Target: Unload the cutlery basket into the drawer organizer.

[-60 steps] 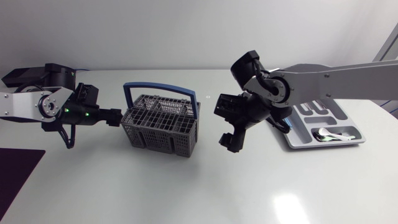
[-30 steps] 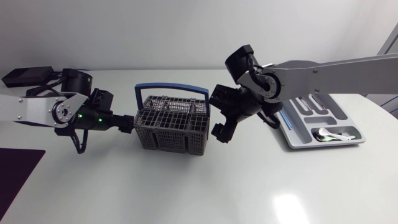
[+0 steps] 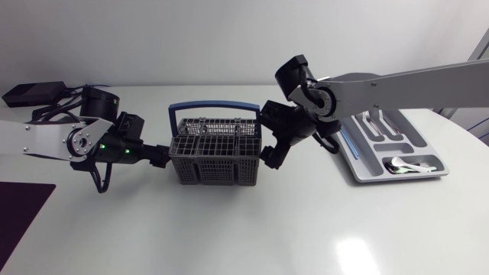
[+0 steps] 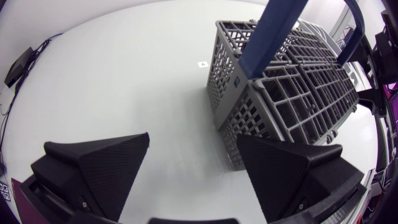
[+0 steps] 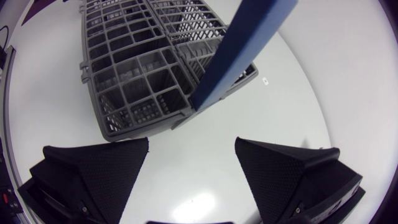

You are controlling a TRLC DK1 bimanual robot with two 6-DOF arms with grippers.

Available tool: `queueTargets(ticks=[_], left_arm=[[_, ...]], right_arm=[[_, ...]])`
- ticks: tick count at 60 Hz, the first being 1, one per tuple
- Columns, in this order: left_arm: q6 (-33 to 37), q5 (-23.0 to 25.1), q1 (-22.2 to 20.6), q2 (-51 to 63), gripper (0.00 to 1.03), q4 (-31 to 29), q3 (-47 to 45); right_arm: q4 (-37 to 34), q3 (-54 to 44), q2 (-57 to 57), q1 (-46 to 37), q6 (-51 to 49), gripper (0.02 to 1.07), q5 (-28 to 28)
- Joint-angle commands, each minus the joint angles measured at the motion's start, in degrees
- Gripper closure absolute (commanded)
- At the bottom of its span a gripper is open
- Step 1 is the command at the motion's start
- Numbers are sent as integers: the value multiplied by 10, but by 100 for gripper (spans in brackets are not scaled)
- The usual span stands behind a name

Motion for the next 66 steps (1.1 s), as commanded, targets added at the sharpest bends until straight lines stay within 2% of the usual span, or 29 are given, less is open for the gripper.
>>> queueTargets(ticks=[1,20,29,42,66], left_arm=[[-6,10,-13,-12,5,-1,-14],[-4,10,2,-12,5,-1,-7],[-2,10,22,-13,5,-1,-4],[10,10,68,-33,4,-17,0],[41,10,108,-120,4,-51,-29]], right_arm=[[17,30,19,4,25,7,-4],[14,18,19,10,26,7,11],[18,-8,3,5,24,7,39],[43,-60,-60,-14,22,7,81],[87,-139,-199,-95,53,7,84]])
